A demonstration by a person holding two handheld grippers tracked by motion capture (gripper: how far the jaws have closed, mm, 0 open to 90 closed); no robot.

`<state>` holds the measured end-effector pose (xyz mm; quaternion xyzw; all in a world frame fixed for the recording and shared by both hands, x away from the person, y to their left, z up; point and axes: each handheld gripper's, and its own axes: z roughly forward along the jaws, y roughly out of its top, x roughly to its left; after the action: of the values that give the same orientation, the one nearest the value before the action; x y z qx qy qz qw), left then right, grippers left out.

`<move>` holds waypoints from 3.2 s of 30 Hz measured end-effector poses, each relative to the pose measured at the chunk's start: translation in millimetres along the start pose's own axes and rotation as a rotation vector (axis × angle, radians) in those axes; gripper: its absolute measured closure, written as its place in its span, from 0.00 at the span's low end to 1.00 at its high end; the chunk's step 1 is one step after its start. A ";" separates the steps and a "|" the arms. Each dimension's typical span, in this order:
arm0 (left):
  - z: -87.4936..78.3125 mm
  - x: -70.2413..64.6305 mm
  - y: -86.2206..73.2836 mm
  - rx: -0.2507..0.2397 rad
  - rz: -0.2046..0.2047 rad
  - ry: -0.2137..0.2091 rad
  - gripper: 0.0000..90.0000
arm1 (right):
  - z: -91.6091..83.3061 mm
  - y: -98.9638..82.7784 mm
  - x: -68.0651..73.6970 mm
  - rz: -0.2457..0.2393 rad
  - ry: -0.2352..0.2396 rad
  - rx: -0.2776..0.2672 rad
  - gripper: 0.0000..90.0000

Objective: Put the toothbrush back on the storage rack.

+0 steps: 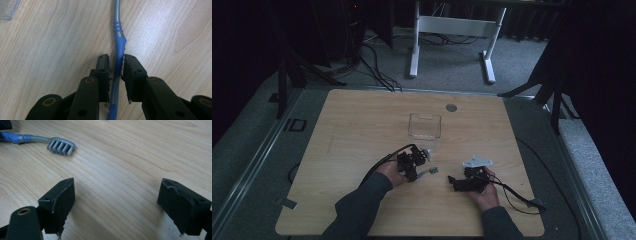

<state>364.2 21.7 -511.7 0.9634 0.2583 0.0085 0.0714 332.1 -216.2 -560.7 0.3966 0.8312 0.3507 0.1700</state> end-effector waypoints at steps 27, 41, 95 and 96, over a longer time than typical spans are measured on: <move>5.1 2.8 4.0 0.033 0.014 -0.007 0.90 | 0.0 0.0 -0.1 -0.002 0.002 0.000 0.16; 1.7 4.3 3.1 0.013 0.002 0.006 0.92 | 0.0 0.0 -0.1 -0.003 0.003 0.001 0.16; -44.9 20.3 -12.2 -0.289 -0.122 0.010 0.92 | 0.0 0.0 -0.1 -0.003 0.002 -0.001 0.16; -45.7 20.6 -12.5 -0.290 -0.120 0.012 0.92 | 0.1 0.0 -0.1 -0.002 0.002 -0.001 0.16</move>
<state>373.4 48.8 -468.7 0.9257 0.3120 0.0473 0.2086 332.2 -216.2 -560.7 0.3952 0.8317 0.3511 0.1698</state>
